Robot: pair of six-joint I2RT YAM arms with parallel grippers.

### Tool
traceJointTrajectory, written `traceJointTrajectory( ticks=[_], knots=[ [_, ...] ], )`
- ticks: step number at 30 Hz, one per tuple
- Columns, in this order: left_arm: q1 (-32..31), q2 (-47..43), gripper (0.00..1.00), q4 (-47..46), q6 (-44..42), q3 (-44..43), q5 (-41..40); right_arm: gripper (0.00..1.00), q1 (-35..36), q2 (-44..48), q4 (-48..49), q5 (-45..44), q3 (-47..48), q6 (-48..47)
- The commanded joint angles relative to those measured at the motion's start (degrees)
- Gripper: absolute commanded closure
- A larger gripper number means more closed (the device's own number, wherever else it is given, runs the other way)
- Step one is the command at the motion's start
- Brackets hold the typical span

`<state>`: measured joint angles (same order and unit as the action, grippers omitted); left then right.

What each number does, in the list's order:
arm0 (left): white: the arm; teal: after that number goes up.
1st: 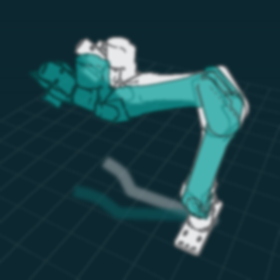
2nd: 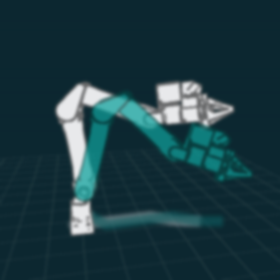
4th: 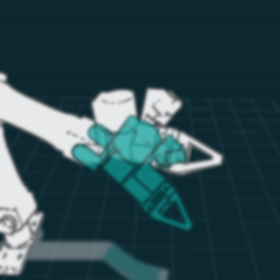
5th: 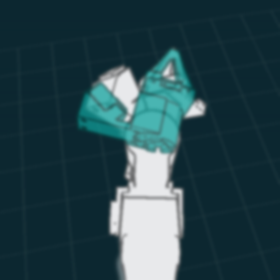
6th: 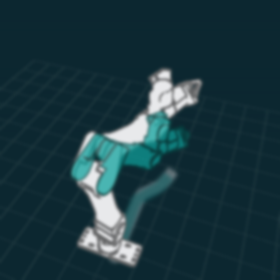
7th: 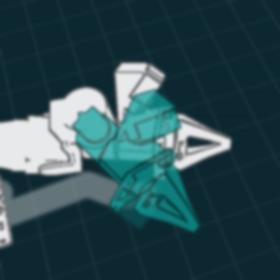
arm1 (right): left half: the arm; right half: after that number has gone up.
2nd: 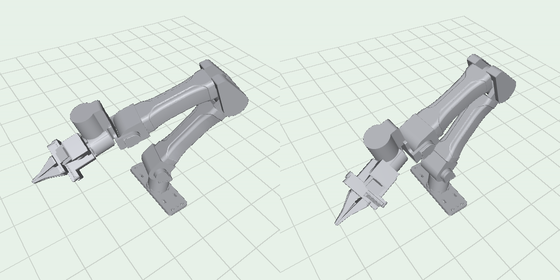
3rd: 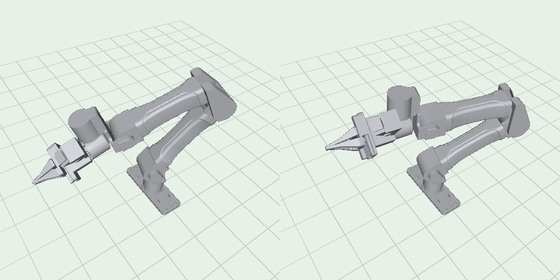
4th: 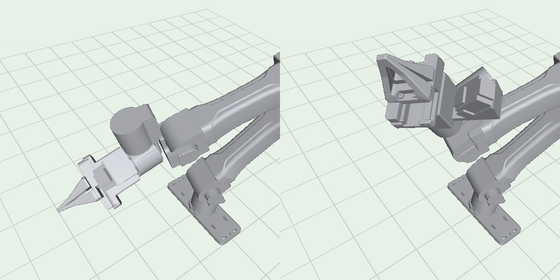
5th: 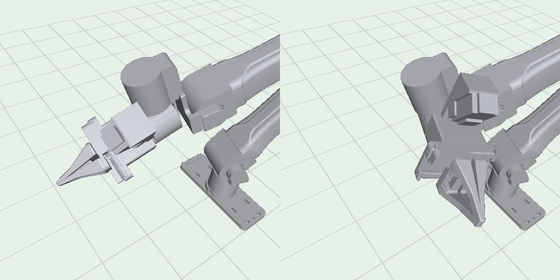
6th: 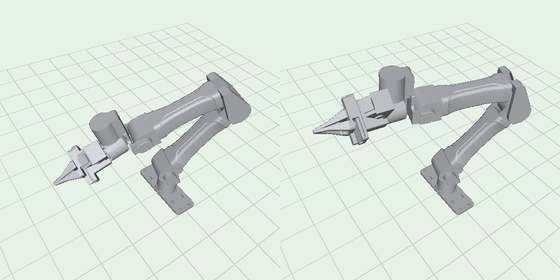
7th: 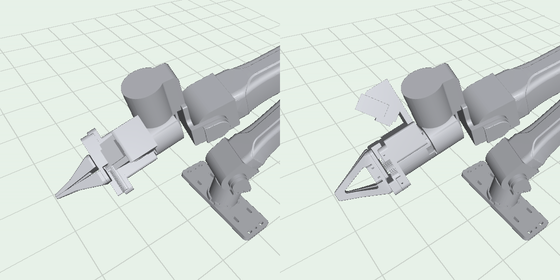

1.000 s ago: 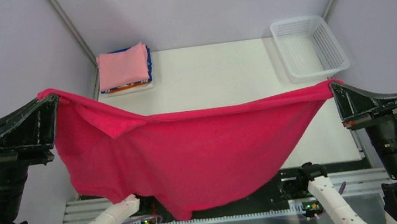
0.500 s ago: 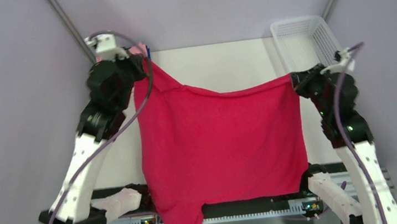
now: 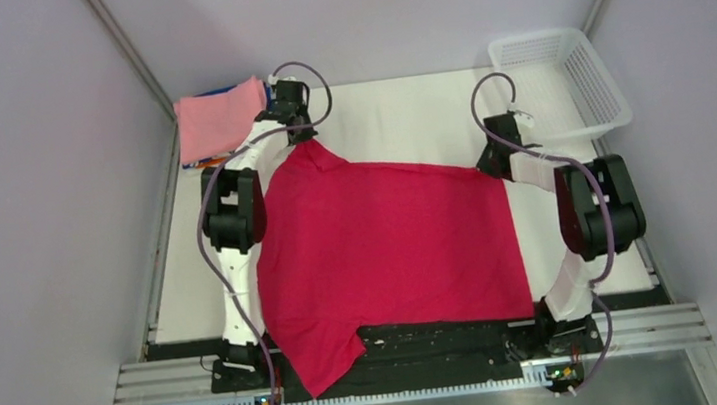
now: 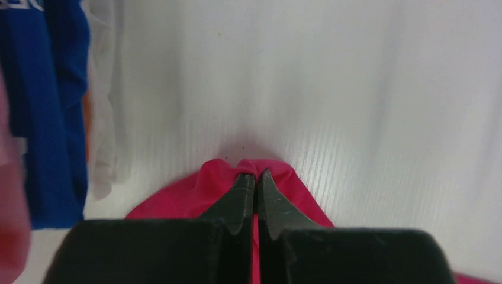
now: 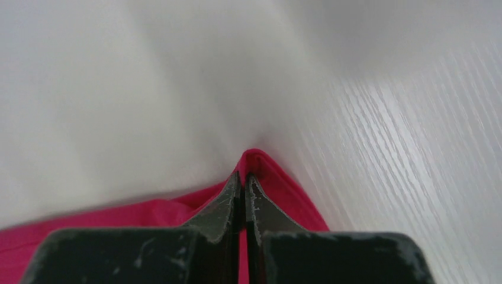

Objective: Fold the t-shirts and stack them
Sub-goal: Flatten out the tshirt

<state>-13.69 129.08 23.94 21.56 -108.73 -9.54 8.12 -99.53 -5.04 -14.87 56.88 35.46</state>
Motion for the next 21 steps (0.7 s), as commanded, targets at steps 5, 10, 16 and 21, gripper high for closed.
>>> traceJointTrajectory(
  ticks=[5,10,16,21],
  knots=[
    [2.6,1.4,1.0,-5.0,4.5,-5.1,5.9,1.0,-0.4,-7.1,7.5,-4.1,10.2,-2.4],
    [3.3,3.0,0.99,-7.4,4.8,-5.4,5.4,1.0,-0.4,-9.0,6.1,-4.9,12.1,-2.1],
    [4.3,5.4,0.47,-8.4,4.9,-8.3,9.2,0.6,-0.5,-10.8,5.2,-6.3,14.8,-2.1],
    [4.4,4.5,0.2,-8.5,5.0,-10.0,12.3,0.02,-0.5,-9.8,0.8,-6.2,18.6,-2.0]
  ],
)
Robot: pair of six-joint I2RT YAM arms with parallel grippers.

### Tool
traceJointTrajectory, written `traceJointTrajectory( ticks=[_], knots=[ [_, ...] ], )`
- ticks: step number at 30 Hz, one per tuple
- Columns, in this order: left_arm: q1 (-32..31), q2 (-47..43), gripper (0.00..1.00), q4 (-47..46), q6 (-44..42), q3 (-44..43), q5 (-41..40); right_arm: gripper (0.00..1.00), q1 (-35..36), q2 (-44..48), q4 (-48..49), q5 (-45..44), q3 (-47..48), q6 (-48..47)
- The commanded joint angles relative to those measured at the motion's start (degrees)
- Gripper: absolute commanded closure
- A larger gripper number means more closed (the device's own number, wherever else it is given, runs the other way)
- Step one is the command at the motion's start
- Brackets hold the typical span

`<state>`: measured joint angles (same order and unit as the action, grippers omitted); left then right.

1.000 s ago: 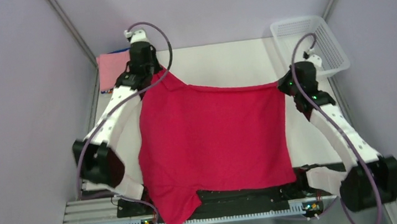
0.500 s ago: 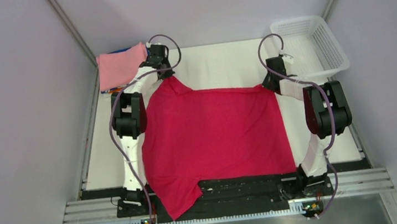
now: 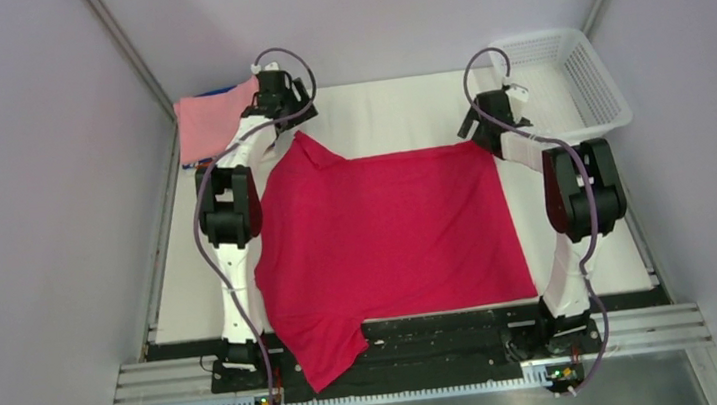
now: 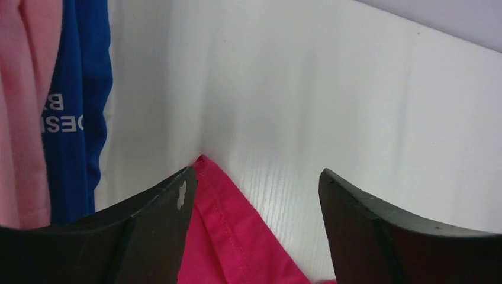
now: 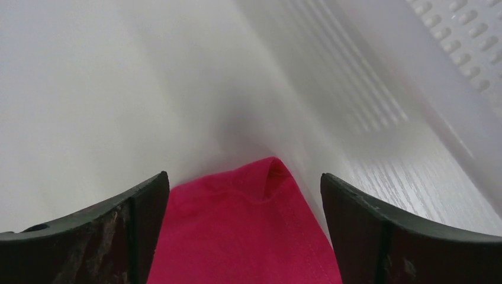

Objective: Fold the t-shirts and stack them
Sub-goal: Flatten out the tshirt

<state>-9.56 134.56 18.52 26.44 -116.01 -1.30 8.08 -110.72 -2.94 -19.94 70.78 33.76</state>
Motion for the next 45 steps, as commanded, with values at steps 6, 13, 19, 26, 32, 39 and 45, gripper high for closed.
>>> traceJointTrajectory(
  ticks=[6,13,19,26,32,39,45],
  knots=[
    [0.2,-11.3,0.03,-10.5,5.4,14.6,11.0,0.01,1.1,9.4,2.0,3.3,-4.3,0.5],
    [-0.7,-22.4,0.01,-18.1,9.9,34.0,15.1,0.01,4.8,14.7,2.4,6.1,-11.2,0.8],
    [-2.0,-22.1,0.01,-21.8,12.0,37.9,15.8,0.01,5.6,13.5,4.1,10.6,-14.0,2.6],
    [-2.1,-18.0,0.01,-20.9,13.1,35.5,15.8,0.01,5.7,12.3,3.5,11.2,-14.2,2.6],
    [-2.5,-17.5,0.05,-18.8,12.3,34.6,12.7,0.01,5.7,11.5,1.5,9.8,-13.5,2.5],
    [-2.9,-14.4,0.05,-17.8,12.6,32.4,13.7,0.01,5.7,9.6,1.4,11.1,-12.5,2.4],
    [-3.0,-9.8,0.05,-20.6,14.4,26.5,16.2,0.01,5.7,9.4,1.4,10.8,-12.9,2.4]
  ],
)
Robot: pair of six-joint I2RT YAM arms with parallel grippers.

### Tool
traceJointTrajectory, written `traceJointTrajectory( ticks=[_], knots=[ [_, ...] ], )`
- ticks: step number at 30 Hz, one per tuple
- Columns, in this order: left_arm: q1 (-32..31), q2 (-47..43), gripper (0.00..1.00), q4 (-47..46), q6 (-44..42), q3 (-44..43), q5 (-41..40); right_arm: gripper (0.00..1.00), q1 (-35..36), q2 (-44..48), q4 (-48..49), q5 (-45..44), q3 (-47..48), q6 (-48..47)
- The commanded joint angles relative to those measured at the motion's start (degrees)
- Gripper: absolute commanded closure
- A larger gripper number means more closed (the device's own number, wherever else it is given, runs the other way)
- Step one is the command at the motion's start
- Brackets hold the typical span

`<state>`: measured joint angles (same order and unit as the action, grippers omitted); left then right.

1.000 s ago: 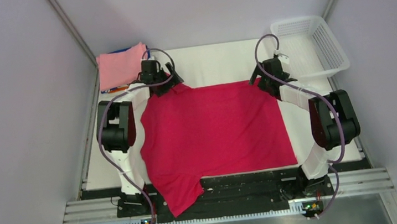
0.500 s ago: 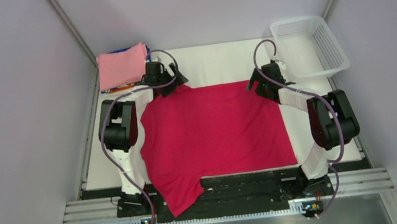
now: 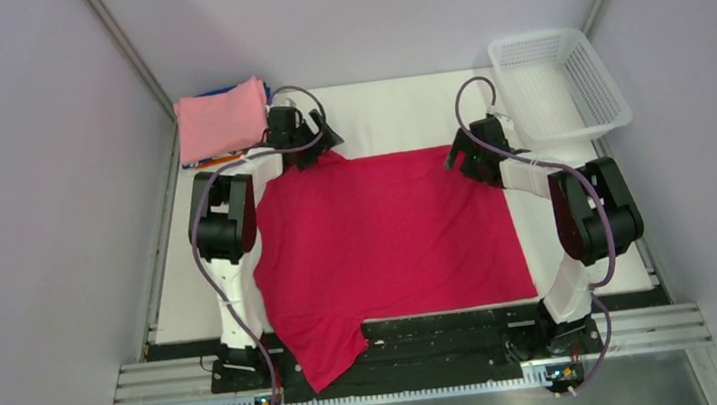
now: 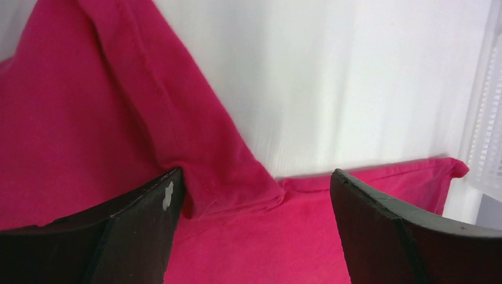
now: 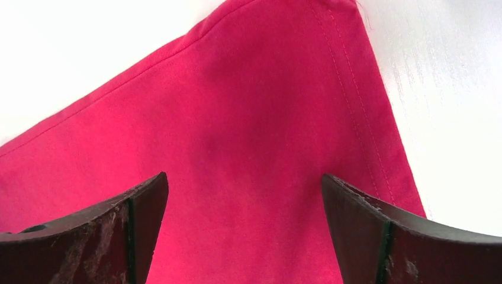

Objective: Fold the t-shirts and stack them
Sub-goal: Flatten out the tshirt

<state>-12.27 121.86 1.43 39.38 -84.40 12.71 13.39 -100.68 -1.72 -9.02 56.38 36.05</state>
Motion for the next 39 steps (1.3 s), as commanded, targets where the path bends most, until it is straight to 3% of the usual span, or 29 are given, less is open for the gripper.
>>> traceJointTrajectory(
  ticks=[1,10,16,24,28,33,36,39],
  knots=[
    [-0.3,3.6,0.05,-4.1,1.9,-6.3,2.8,0.01,0.4,-0.8,0.3,0.0,1.6,0.0],
    [-1.5,14.4,0.05,-8.7,8.4,-23.1,6.8,0.01,0.3,-2.3,1.2,-0.6,2.3,-0.2],
    [-2.3,21.4,0.04,-3.1,6.1,-38.3,1.8,0.01,0.3,-2.6,1.0,-0.6,3.5,-0.7],
    [-3.5,13.0,0.01,6.0,-4.9,-40.8,-4.0,0.01,0.3,1.4,-4.9,-1.8,6.4,-4.9],
    [-4.6,3.2,0.01,10.0,-9.5,-31.7,-10.1,0.01,0.3,5.5,-7.1,-3.6,5.1,-5.4],
    [-5.4,-11.4,0.01,9.2,-8.8,-9.5,-7.3,0.01,0.3,7.4,-7.9,-2.8,3.5,-7.7],
    [-7.1,-19.1,0.01,9.9,-9.4,2.0,-13.2,0.01,0.2,7.6,-6.6,0.4,3.0,-9.0],
    [-7.6,-22.3,0.01,13.3,-9.8,7.4,-18.9,0.01,0.4,5.7,-5.2,4.6,4.4,-13.0]
  ],
)
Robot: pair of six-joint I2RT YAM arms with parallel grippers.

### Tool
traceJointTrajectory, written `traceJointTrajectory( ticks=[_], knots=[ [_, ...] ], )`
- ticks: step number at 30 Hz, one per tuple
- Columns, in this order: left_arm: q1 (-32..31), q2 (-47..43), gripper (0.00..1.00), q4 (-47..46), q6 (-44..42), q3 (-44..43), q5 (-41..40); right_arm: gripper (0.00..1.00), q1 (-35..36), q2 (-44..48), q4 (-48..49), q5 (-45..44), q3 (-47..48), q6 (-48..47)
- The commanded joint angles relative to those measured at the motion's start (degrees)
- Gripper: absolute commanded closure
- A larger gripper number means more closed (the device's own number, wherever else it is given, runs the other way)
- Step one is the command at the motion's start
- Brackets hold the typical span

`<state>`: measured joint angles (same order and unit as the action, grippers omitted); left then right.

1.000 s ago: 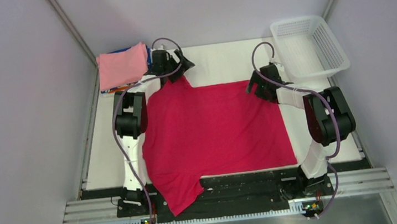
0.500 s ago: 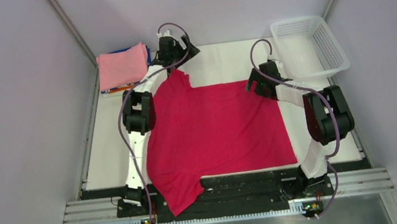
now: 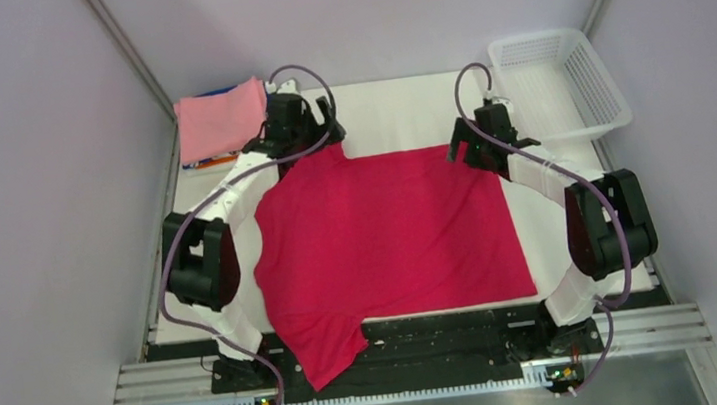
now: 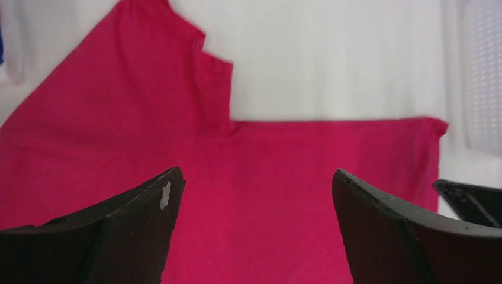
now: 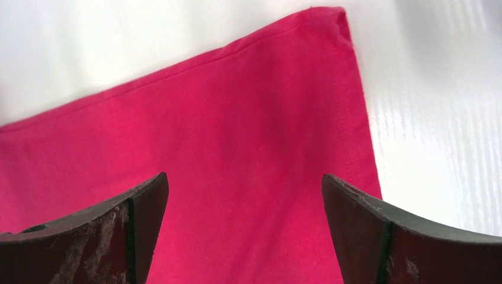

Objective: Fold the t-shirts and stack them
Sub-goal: Flatten out the tshirt

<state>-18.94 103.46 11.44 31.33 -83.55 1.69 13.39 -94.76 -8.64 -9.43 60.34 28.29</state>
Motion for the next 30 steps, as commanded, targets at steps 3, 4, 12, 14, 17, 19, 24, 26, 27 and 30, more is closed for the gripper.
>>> traceJointTrajectory(
  ticks=[3,4,12,14,17,19,24,26,27,30],
  knots=[
    [-1.0,-3.2,0.01,5.0,-4.4,8.0,-9.7,0.01,0.4,-4.2,0.1,6.7,4.8,-8.3],
    [-0.9,-1.8,0.01,6.8,-5.2,7.1,-10.1,0.01,0.4,-5.3,-0.5,6.7,5.8,-9.0],
    [-1.0,12.9,0.01,21.0,-5.7,-10.2,-14.4,0.01,0.4,-10.7,-0.5,5.4,7.0,-10.5],
    [-1.0,16.4,0.01,21.0,-5.8,-13.6,-15.6,0.01,0.5,-11.6,-0.3,3.8,7.2,-10.6],
    [-0.9,22.4,0.01,21.7,-7.4,-19.1,-14.9,0.01,0.5,-12.8,0.4,3.3,7.5,-11.5],
    [-0.9,27.2,0.01,24.1,-7.7,-23.4,-15.1,0.01,0.4,-13.9,0.8,3.3,7.9,-12.1],
    [-1.0,34.8,0.02,28.4,-7.2,-32.5,-18.2,0.01,-0.1,-17.6,-0.7,1.5,9.9,-11.2],
    [-0.9,36.6,0.16,28.5,-7.4,-34.6,-17.1,0.01,-0.6,-18.5,-1.1,1.7,10.9,-10.4],
    [-1.0,37.4,0.2,28.6,-7.5,-35.9,-16.8,0.01,-1.0,-18.7,-1.5,1.7,11.3,-10.0],
    [-0.8,40.2,0.17,29.8,-7.8,-41.6,-15.5,0.01,-2.3,-19.7,-1.8,3.3,12.9,-8.7]
  ],
)
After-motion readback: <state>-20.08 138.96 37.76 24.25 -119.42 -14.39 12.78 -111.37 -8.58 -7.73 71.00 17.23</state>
